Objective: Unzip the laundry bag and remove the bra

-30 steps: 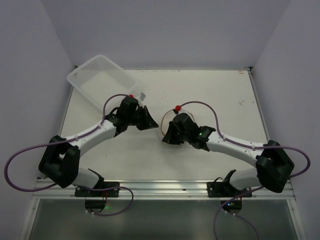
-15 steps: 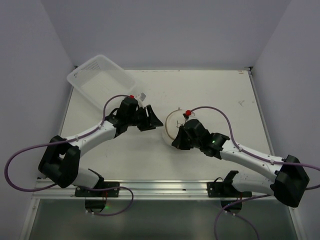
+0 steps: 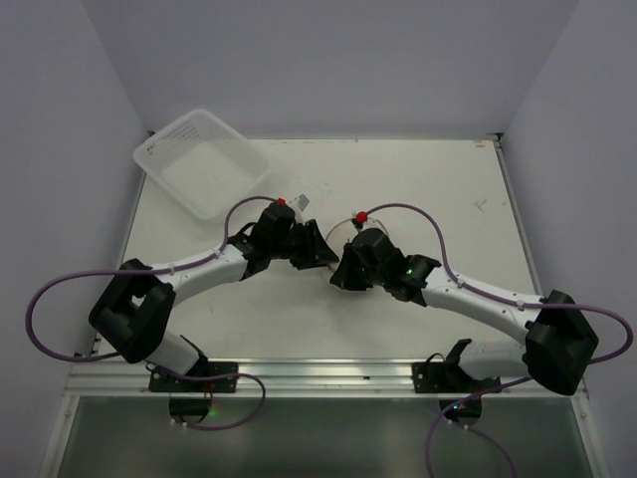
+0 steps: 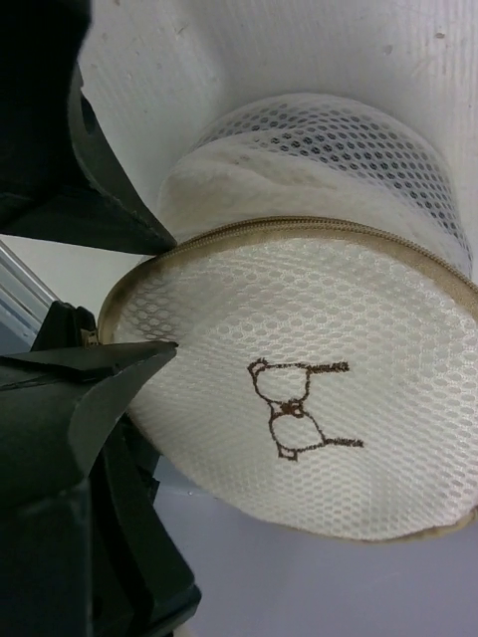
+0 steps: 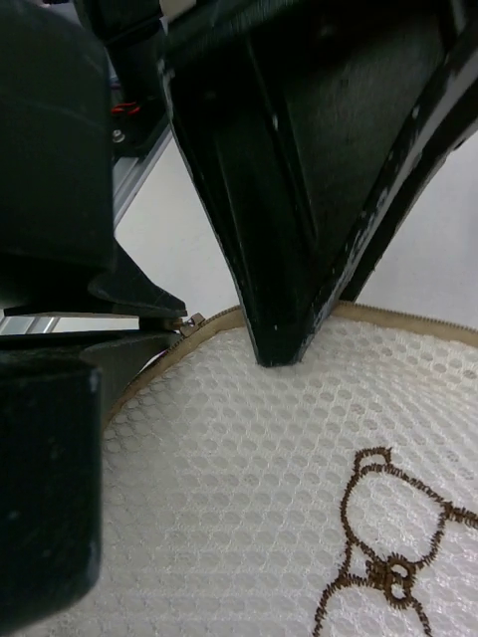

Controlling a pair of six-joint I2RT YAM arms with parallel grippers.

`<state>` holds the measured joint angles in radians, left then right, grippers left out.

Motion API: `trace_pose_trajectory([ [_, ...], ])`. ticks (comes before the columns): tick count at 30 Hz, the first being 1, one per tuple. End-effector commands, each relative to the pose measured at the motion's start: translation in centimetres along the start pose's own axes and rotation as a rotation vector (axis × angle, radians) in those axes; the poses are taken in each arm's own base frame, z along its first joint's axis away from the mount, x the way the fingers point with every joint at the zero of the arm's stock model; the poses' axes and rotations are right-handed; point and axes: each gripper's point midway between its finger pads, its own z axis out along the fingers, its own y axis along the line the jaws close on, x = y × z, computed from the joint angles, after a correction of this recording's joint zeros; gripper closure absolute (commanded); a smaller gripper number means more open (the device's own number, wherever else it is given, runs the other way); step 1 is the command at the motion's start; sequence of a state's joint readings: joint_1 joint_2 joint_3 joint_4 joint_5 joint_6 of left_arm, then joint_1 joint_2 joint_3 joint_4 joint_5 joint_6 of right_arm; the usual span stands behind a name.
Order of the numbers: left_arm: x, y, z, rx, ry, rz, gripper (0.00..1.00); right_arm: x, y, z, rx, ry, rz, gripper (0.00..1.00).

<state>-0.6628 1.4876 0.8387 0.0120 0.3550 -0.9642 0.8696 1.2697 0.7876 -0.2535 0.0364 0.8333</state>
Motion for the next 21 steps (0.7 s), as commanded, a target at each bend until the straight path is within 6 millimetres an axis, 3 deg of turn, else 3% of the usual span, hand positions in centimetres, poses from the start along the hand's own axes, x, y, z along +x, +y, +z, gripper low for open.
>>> trace_pose_trajectory([
  [1, -0.4, -0.1, 0.9, -0.005, -0.027, -0.009, 0.58, -1.9, 2.6, -0.3, -0.074, -0.045, 0.002, 1.00],
  [2, -0.4, 0.0, 1.0, -0.008, -0.027, -0.010, 0.62, -1.8, 2.5, -0.2, -0.072, -0.043, 0.001, 1.00],
  [4, -0.7, -0.2, 1.1, -0.005, -0.031, -0.007, 0.84, -1.7, 2.3, -0.4, -0.069, -0.041, -0.002, 1.00],
  [6, -1.0, -0.3, 1.0, -0.013, -0.036, 0.006, 1.00, -1.1, 1.5, -0.6, -0.049, -0.027, -0.009, 1.00],
  [9, -2.0, -0.5, 0.6, -0.028, -0.067, 0.047, 1.00, -0.8, -0.5, -1.3, 0.005, -0.047, -0.022, 1.00],
  [10, -1.9, 0.4, 0.4, -0.068, -0.056, 0.037, 1.00, -0.3, -2.3, -1.4, 0.053, -0.036, -0.032, 1.00],
  [12, -2.1, 1.0, 0.1, -0.078, -0.057, 0.048, 1.00, -0.8, -4.0, -2.4, 0.090, -0.066, -0.031, 1.00],
  [14, -2.5, 2.1, -0.3, -0.094, -0.055, 0.042, 1.00, -1.0, -7.8, -3.0, 0.178, -0.079, -0.025, 1.00],
  [16, -3.1, 3.1, -0.8, -0.103, -0.060, 0.050, 1.00, -1.8, -9.7, -4.1, 0.200, -0.113, -0.035, 1.00],
  [17, -3.2, 3.5, -0.9, -0.109, -0.054, 0.055, 1.00, -1.9, -11.7, -4.5, 0.250, -0.118, -0.014, 1.00],
  [21, -4.8, 4.2, -1.3, -0.101, -0.030, 0.115, 1.00, -2.3, -12.9, -5.4, 0.281, -0.105, -0.045, 1.00],
])
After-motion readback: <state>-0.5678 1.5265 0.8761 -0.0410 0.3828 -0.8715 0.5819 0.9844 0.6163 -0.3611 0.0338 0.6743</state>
